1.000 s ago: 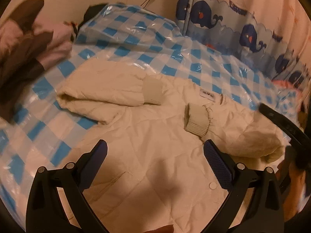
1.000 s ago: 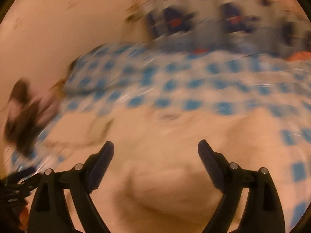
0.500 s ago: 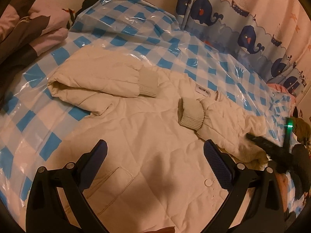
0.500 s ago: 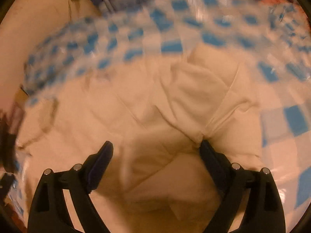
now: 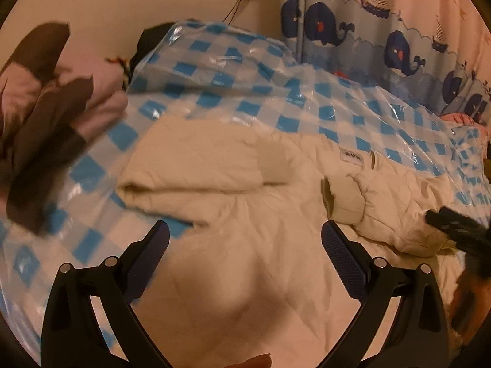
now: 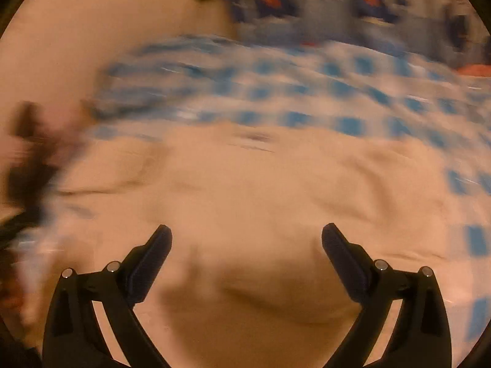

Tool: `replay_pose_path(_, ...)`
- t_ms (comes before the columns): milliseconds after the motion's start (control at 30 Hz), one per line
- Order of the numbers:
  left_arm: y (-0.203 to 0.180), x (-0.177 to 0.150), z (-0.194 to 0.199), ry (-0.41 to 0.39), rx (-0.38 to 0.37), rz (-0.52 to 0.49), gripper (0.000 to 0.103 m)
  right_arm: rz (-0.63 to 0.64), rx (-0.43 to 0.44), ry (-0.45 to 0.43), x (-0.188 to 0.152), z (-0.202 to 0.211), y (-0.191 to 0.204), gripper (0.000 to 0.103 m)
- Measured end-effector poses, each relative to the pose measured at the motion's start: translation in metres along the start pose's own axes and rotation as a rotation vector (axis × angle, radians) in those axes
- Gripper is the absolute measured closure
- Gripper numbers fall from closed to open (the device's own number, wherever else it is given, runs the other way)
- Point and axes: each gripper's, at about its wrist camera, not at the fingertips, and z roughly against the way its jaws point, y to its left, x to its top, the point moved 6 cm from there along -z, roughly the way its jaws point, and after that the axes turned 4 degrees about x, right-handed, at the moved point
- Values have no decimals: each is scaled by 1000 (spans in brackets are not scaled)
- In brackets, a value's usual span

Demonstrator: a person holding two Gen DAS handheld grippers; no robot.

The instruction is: Fold large clothes

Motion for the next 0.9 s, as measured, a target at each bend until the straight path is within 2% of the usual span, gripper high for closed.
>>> replay_pose_path(67, 2, 15, -4, -25, 8, -44, 8, -6, 136, -12, 12, 7, 24, 8)
replay_pose_path(133, -6, 30, -15, -52, 24, -135, 8, -99, 301, 59, 12, -3, 37, 8)
replay_pose_path(167, -13, 35, -22, -63, 21, -193, 8, -136, 336, 98, 6, -10, 40, 8)
replay_pose_path(233, -31, 40, -36, -79, 30, -345, 8, -169, 368, 148, -19, -11, 41, 8)
replay_pose_path(267, -41, 41, -48, -87, 70, -465, 8, -173, 379, 152, -33, -9, 39, 8)
replay_pose_path(333, -56, 38, -68, -91, 108, -658, 8, -157, 357, 152, -61, -5, 30, 8)
replay_pose_path(400, -69, 29, -92, -30, 64, -817, 8, -187, 346, 154, -95, -6, 20, 8)
replay_pose_path(433, -72, 28, -101, -15, 64, -865, 8, -235, 362, 154, -103, -10, 14, 8)
replay_pose_path(567, -69, 34, -137, 45, 123, -946, 8, -208, 350, 145, -103, -12, 17, 7)
replay_pose_path(700, -64, 39, -167, 94, 172, -943, 8, -224, 374, 127, -105, -8, 15, 7)
replay_pose_path(800, -65, 31, -185, 143, 171, -976, 8, -231, 381, 120, -108, -11, 17, 7)
replay_pose_path(867, -69, 24, -190, 136, 181, -1035, 7, -233, 383, 118, -107, -12, 18, 7)
replay_pose_path(900, -69, 24, -193, 144, 182, -1032, 7, -233, 383, 118, -107, -12, 17, 7)
